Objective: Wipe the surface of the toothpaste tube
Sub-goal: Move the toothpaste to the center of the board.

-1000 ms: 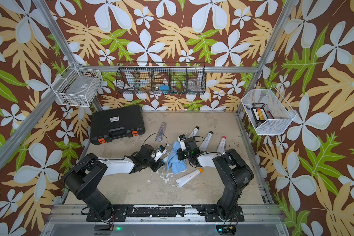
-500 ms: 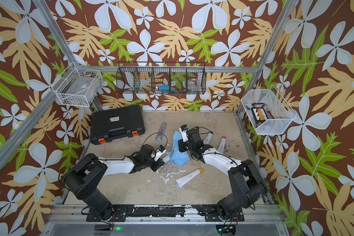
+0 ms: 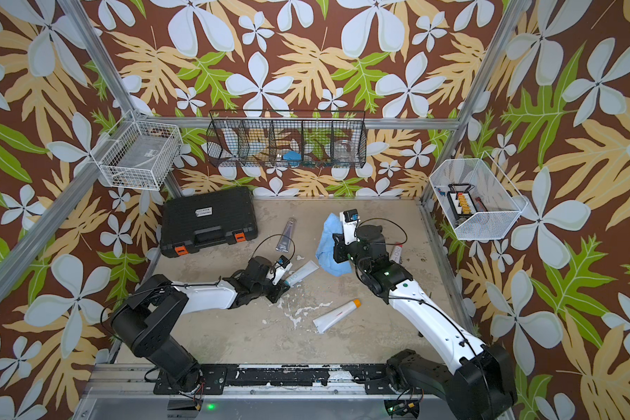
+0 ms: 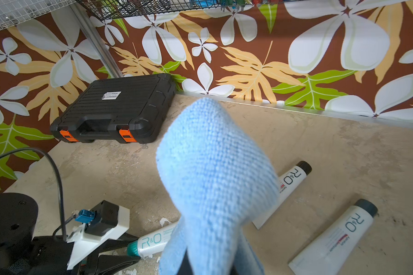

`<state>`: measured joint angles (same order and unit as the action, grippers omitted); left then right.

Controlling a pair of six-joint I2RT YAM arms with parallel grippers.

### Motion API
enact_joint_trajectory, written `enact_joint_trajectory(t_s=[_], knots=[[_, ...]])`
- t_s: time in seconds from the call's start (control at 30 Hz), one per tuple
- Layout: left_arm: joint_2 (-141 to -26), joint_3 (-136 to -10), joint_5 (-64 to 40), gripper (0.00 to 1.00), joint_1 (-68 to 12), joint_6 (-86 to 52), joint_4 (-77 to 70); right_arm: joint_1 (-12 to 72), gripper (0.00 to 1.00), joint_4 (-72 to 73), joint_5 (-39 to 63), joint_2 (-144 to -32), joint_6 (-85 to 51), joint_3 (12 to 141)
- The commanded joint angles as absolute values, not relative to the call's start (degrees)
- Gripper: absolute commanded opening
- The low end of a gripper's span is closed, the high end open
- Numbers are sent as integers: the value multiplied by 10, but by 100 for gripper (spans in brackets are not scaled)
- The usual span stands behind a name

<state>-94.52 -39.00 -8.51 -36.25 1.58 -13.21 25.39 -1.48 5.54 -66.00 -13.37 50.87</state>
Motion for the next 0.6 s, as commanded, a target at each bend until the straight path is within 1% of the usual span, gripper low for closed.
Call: enact_joint_trajectory(t_s=[0.0, 0.17, 0.3, 0.47, 0.57], knots=[[-941, -388, -58, 15, -361, -2, -137, 251, 0, -26, 45, -651, -137, 507], [-930, -382, -34, 13, -359, -30, -123, 248, 0, -23, 52, -649, -139, 501], [-922, -379, -54, 13, -359, -89, -103, 248, 0, -19, 59, -651, -142, 498], [-891, -355, 41, 12, -352, -162, -79, 248, 0, -17, 63, -646, -143, 498], [-877, -334, 72, 14, -330, -196, -83, 247, 0, -18, 62, -643, -142, 496]])
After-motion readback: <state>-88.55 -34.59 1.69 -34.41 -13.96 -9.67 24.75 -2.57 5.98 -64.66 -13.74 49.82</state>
